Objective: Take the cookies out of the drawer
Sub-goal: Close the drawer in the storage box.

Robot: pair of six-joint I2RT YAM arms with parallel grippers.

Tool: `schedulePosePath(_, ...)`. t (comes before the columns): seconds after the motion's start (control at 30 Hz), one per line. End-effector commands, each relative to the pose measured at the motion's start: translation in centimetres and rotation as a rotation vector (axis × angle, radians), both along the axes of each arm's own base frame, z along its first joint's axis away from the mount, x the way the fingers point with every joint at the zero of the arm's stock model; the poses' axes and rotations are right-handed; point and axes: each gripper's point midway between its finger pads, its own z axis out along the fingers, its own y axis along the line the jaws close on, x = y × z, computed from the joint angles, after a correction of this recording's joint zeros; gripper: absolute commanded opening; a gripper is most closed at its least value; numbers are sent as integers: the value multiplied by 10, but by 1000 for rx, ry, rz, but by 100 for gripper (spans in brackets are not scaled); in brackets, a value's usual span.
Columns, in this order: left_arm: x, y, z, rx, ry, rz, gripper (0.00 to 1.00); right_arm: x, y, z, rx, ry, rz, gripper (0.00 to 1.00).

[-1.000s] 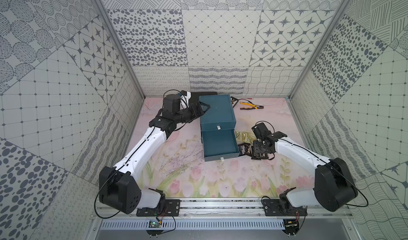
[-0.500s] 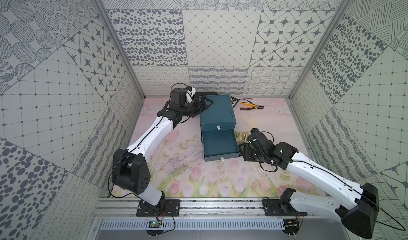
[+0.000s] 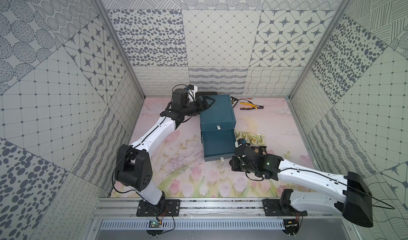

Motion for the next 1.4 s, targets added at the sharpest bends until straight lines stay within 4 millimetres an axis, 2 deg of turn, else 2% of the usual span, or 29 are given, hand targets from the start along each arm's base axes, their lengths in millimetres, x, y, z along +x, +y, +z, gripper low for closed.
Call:
schedulePosePath(0.0, -10, 3, -50, 75, 156, 12, 97, 39, 29, 34, 92, -153, -50, 15)
schedulePosePath(0.13, -13, -1, -51, 77, 163, -10, 97, 65, 46, 43, 103, -184, -42, 15)
schedulePosePath(0.23, -18, -2, -53, 79, 165, -13, 97, 81, 57, 60, 131, -242, -37, 17)
schedulePosePath(0.37, -21, -3, -56, 76, 173, -13, 97, 103, 57, 74, 128, -286, -52, 19)
schedulePosePath(0.5, -27, -4, -58, 69, 184, -11, 97, 125, 51, 74, 147, -313, -74, 16)
schedulePosePath(0.57, -30, -2, -55, 71, 176, -7, 97, 122, 61, 94, 222, -373, -21, 17)
schedulePosePath(0.63, -33, 1, -51, 89, 164, -2, 97, 110, 67, 119, 289, -439, 20, 19)
schedulePosePath(0.73, -35, 7, -49, 119, 147, 11, 98, 87, 55, 132, 271, -471, 3, 19)
schedulePosePath(0.87, -36, 10, -56, 141, 159, 20, 98, 63, 31, 116, 327, -414, -59, 17)
schedulePosePath(0.97, -37, 11, -62, 138, 169, 27, 98, 50, 12, 90, 346, -360, -133, 13)
schedulePosePath(1.1, -40, 12, -68, 146, 188, 22, 98, 44, 8, 55, 346, -288, -155, 12)
schedulePosePath(1.2, -42, 13, -72, 154, 199, 23, 98, 50, 15, 40, 307, -272, -146, 11)
schedulePosePath(1.37, -45, 13, -72, 154, 203, 22, 98, 84, 23, 39, 330, -269, -211, 7)
